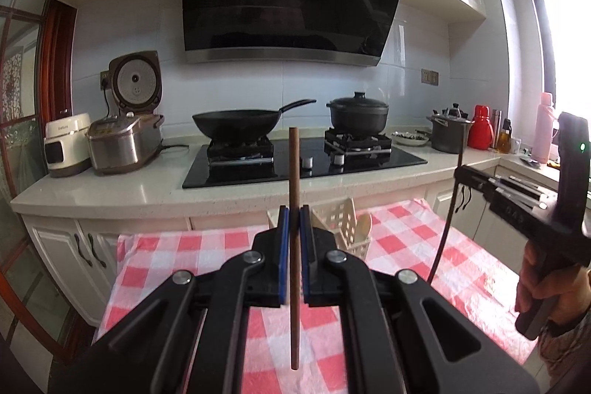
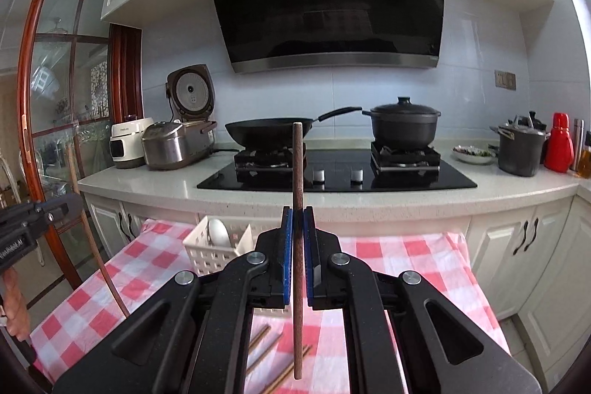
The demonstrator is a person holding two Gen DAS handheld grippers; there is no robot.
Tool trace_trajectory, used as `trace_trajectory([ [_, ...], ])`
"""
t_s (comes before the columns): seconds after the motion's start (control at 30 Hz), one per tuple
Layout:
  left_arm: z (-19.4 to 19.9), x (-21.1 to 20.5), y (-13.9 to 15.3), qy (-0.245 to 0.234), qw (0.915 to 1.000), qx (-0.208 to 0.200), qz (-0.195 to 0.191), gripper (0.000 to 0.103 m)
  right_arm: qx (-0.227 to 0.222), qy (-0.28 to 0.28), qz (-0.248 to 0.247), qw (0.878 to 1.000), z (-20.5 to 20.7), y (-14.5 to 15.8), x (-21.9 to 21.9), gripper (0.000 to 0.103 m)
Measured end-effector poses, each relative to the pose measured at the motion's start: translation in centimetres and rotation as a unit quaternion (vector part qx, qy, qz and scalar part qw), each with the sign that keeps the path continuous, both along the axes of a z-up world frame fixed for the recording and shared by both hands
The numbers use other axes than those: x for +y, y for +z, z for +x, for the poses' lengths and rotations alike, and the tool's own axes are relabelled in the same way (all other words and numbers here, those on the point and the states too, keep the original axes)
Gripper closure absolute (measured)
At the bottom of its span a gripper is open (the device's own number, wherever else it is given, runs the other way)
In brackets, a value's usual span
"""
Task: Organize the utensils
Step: 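Lower both chopsticks toward the caddy opening with both tools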
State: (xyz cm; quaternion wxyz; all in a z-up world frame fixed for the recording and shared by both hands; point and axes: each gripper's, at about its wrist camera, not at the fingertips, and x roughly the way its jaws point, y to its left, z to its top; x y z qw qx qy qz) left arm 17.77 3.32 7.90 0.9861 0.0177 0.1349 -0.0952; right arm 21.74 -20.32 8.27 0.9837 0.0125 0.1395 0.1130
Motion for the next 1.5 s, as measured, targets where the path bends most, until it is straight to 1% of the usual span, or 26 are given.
trace_trajectory([
  [0.17, 2.2, -0.7, 3.2, -0.003, 0.9998, -0.019, 0.005, 0.097, -0.017, 0.0, 0.005, 1.0, 2.6, 1.3, 1.1, 0.097],
  [0.33, 4.9, -1.1, 6.1, -0.005, 0.9995, -0.031, 0.0, 0.097, -0.025, 0.008, 0.012, 1.0, 5.2, 2.8, 2.2, 0.097],
  [0.5, 7.1, -1.3, 9.2, -0.011, 0.9988, -0.046, -0.009, 0.097, -0.036, 0.016, 0.007, 0.999, 7.1, 4.4, 3.6, 0.097],
  [0.57, 7.8, -1.7, 10.2, -0.012, 0.9984, -0.054, -0.009, 0.097, -0.04, 0.017, 0.007, 0.999, 7.6, 4.8, 4.0, 0.097],
  [0.67, 8.9, -2.2, 10.6, -0.01, 0.9981, -0.061, -0.005, 0.097, -0.04, 0.019, 0.016, 0.999, 8.7, 5.1, 4.4, 0.097],
  [0.87, 11.8, -3.0, 9.3, -0.001, 0.9986, -0.052, -0.002, 0.097, -0.025, 0.021, 0.034, 0.999, 11.3, 4.6, 4.8, 0.097],
  [1.0, 14.1, -2.6, 7.9, 0.003, 0.9992, -0.039, -0.011, 0.097, -0.01, 0.026, 0.04, 0.999, 12.7, 3.9, 5.1, 0.097],
  [1.13, 15.9, -2.1, 5.9, -0.007, 0.9995, -0.005, -0.03, 0.097, 0.015, 0.04, 0.035, 0.998, 13.7, 2.5, 5.7, 0.097],
  [1.23, 16.7, -2.1, 4.3, -0.004, 0.9995, 0.02, -0.024, 0.097, 0.036, 0.049, 0.021, 0.998, 14.3, 1.3, 6.4, 0.097],
  [1.3, 17.7, -2.1, 2.8, -0.003, 0.9987, 0.047, -0.02, 0.097, 0.058, 0.052, 0.013, 0.997, 15.0, 0.2, 6.9, 0.097],
  [1.37, 18.6, -1.8, 1.3, -0.001, 0.9972, 0.071, -0.024, 0.097, 0.075, 0.05, 0.007, 0.996, 15.5, -0.8, 7.3, 0.097],
  [1.43, 19.3, -1.5, 0.1, -0.001, 0.9957, 0.088, -0.028, 0.097, 0.078, 0.042, 0.004, 0.996, 15.8, -1.4, 7.4, 0.097],
  [1.5, 19.8, -1.2, -1.1, 0.0, 0.9944, 0.101, -0.032, 0.097, 0.093, 0.044, 0.009, 0.995, 16.2, -1.9, 7.4, 0.096],
])
